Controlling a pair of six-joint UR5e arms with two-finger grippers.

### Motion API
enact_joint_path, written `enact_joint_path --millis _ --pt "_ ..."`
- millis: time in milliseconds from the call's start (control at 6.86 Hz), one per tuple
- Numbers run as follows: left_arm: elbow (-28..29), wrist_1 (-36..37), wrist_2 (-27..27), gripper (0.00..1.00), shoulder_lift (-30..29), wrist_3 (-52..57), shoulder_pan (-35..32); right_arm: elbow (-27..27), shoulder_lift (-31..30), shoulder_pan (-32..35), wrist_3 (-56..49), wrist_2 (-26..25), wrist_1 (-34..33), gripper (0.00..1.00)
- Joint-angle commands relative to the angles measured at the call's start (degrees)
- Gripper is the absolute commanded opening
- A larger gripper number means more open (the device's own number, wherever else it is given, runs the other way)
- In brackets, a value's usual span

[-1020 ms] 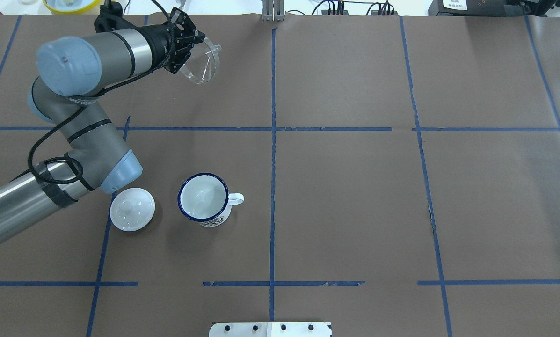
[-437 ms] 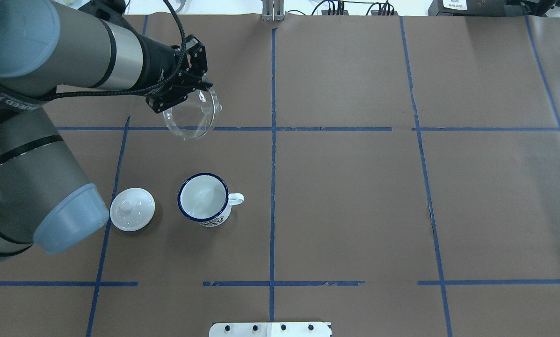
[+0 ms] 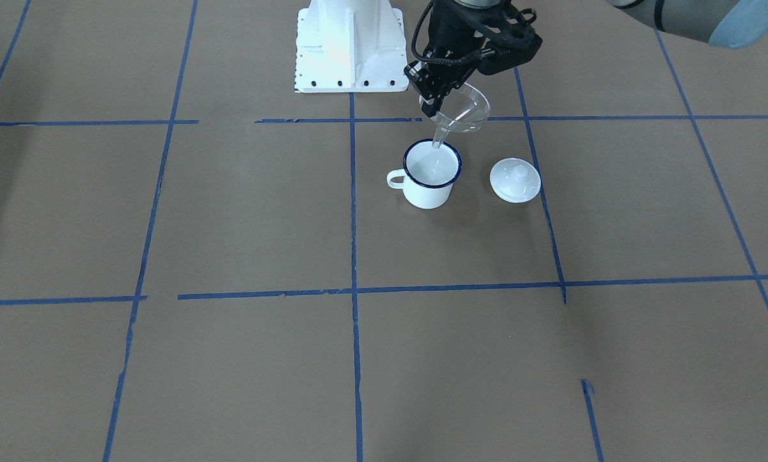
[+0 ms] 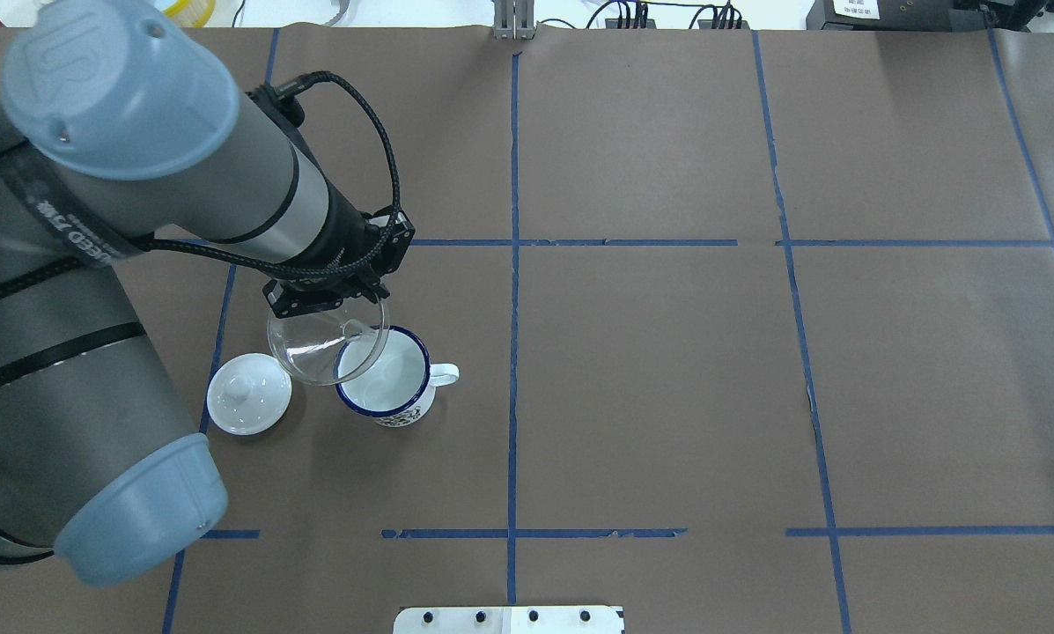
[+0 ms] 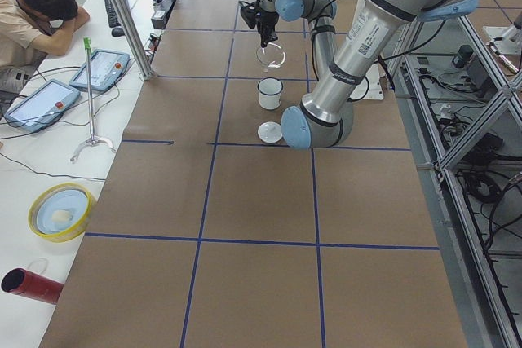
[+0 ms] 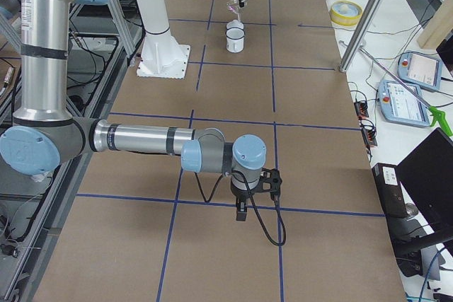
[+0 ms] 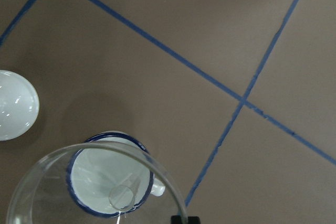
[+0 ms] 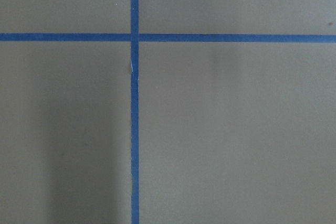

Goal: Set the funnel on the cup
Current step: 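Carry the glass funnel with the left gripper over the mug opening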

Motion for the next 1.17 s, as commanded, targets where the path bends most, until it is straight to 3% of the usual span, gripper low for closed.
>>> enact_joint_path --millis 0,291,583,728,1020 --pt "7.0 7.9 -0.5 0.00 -5.3 3.7 1.0 0.0 0.0 0.0 0.0 0.0 0.0 1.00" --pt "13.7 7.2 -0.3 0.00 -7.8 4.2 1.4 0.0 0.0 0.0 0.0 0.0 0.0 1.00" --pt "18.5 1.2 -0.3 0.00 -7.1 5.5 2.3 0.0 0.0 0.0 0.0 0.0 0.0 1.00" --pt "19.6 -2.8 -0.3 0.00 -5.1 5.5 3.6 0.0 0.0 0.0 0.0 0.0 0.0 1.00" --pt "19.7 -3.5 -0.2 0.00 -3.8 6.7 4.2 0.0 0.0 0.0 0.0 0.0 0.0 1.00"
